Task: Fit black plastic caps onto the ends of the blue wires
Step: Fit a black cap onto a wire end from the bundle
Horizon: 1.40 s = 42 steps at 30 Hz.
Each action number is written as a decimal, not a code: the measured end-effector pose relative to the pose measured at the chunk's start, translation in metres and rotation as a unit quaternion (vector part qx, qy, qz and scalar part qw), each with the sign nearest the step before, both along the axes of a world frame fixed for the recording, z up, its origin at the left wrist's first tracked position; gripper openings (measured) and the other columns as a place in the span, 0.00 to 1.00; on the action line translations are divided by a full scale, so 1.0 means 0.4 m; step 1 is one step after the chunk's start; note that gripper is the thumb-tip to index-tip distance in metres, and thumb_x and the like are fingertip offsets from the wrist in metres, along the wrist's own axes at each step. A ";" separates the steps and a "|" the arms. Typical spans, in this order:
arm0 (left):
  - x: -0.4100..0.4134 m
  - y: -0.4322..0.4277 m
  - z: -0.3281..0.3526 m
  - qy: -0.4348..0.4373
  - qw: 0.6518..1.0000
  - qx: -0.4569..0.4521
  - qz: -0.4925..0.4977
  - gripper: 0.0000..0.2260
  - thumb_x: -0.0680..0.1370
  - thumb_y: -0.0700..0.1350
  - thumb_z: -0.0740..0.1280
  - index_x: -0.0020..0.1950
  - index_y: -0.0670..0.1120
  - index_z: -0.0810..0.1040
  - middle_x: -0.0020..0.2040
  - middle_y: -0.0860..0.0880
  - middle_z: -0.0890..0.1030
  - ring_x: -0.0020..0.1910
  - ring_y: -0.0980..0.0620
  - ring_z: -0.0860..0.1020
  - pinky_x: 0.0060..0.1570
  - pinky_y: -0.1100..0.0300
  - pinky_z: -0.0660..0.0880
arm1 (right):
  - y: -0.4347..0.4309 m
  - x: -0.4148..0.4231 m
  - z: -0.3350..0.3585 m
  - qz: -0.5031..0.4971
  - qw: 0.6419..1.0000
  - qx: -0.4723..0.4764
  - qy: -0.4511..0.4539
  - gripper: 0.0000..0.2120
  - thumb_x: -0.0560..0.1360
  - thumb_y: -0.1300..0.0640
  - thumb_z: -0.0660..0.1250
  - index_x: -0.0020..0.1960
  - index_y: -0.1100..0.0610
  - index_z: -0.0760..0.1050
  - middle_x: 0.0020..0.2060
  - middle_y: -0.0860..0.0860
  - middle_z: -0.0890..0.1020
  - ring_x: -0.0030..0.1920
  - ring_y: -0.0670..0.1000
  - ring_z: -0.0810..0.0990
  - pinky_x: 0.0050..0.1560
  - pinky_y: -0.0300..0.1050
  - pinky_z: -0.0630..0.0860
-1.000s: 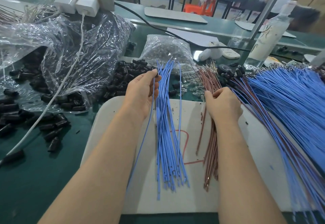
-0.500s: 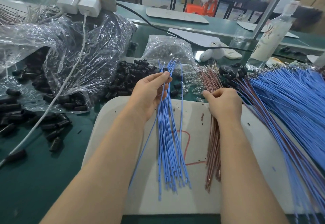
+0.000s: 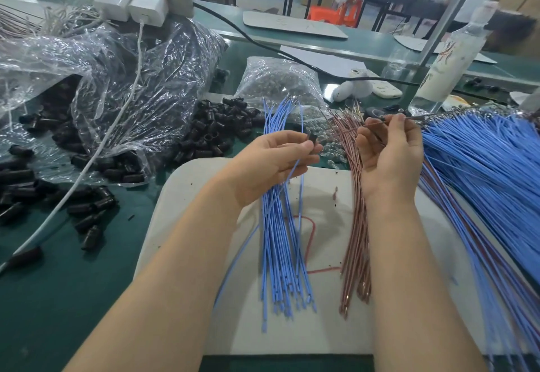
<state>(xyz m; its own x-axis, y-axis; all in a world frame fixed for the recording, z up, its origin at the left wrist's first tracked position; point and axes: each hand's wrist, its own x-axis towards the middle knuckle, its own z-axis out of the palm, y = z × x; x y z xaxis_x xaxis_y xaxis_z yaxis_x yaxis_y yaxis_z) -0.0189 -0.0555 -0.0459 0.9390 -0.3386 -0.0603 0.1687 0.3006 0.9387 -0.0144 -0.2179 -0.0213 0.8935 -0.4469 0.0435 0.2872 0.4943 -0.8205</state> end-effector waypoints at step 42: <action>0.001 -0.015 -0.029 -0.273 0.818 0.446 0.238 0.06 0.77 0.42 0.67 0.52 0.46 0.79 0.48 0.50 0.78 0.47 0.53 0.74 0.52 0.57 0.72 | 0.078 -0.003 -0.039 -0.033 0.870 -0.493 0.009 0.07 0.80 0.56 0.61 0.45 0.54 0.75 0.40 0.51 0.82 0.43 0.51 0.81 0.51 0.54 0.77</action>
<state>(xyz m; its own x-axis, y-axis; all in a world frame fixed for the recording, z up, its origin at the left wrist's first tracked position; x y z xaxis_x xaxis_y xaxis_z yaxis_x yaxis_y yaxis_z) -0.0185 -0.0615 -0.0574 0.9212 0.0226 0.3885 -0.2865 -0.6363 0.7163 -0.0157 -0.1867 -0.0371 0.8717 -0.2505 0.4212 0.2719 -0.4678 -0.8410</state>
